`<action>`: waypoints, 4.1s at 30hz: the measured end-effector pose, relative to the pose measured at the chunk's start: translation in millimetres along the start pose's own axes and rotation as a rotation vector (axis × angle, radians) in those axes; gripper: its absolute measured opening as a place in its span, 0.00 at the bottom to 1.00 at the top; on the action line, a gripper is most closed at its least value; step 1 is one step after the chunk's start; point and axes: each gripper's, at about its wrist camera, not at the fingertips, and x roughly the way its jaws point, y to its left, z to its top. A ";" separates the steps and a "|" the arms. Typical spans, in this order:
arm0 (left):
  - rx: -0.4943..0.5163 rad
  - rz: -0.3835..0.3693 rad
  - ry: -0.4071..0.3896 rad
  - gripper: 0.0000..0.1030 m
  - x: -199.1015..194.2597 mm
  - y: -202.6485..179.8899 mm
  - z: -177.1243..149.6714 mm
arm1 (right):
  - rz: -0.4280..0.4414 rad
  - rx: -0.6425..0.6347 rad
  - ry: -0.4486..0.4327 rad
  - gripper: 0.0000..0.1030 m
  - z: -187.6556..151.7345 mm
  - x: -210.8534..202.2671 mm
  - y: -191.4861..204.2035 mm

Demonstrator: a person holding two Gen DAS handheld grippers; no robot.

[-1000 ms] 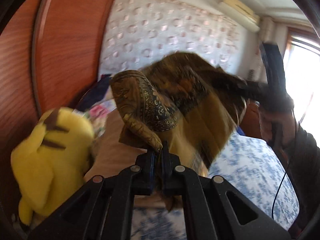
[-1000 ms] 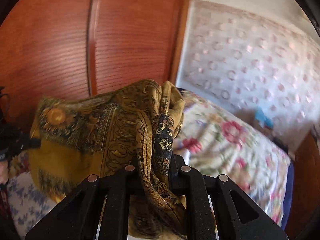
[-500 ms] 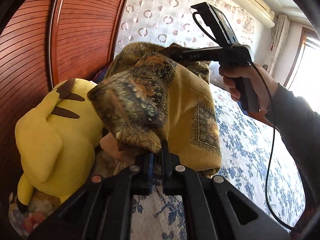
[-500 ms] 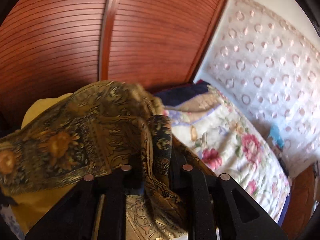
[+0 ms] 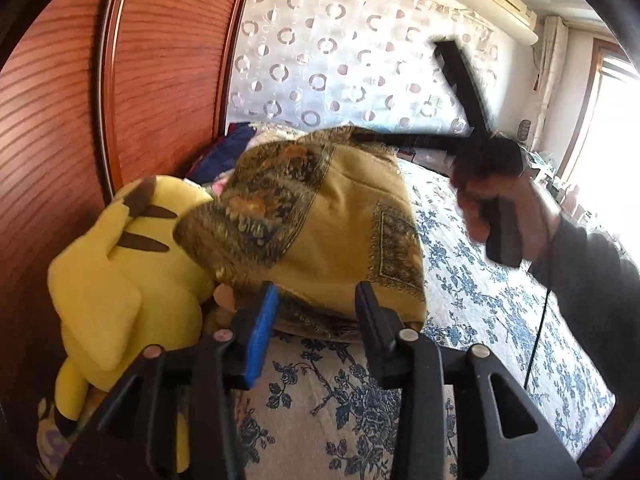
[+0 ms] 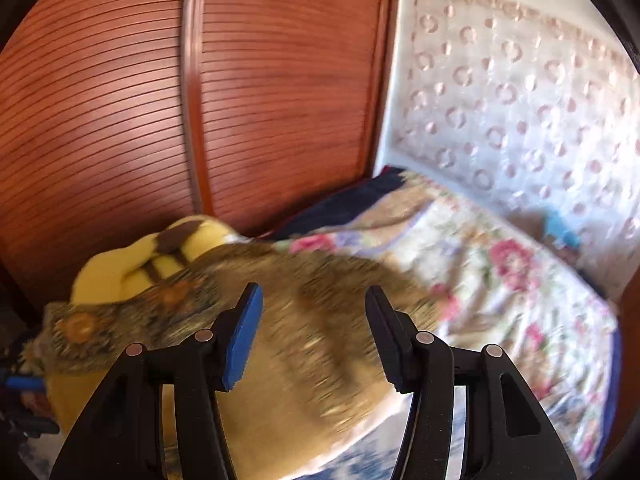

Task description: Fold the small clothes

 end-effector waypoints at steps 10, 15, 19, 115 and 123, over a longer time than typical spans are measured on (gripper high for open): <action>0.068 0.036 -0.046 0.51 -33.5 -23.1 8.5 | 0.020 0.113 0.046 0.54 -35.5 26.1 -2.9; 0.102 0.032 -0.073 0.52 -44.6 -39.4 10.6 | -0.025 0.123 0.009 0.54 -40.7 -30.1 3.2; 0.139 0.031 -0.078 0.52 -51.2 -58.7 10.0 | -0.062 0.132 -0.057 0.54 -67.9 -101.1 8.7; 0.308 -0.116 -0.199 0.53 -129.5 -238.2 2.8 | -0.582 0.415 -0.345 0.81 -232.5 -471.5 26.7; 0.309 -0.118 -0.199 0.53 -130.7 -239.7 2.5 | -0.583 0.416 -0.345 0.81 -232.4 -473.6 25.8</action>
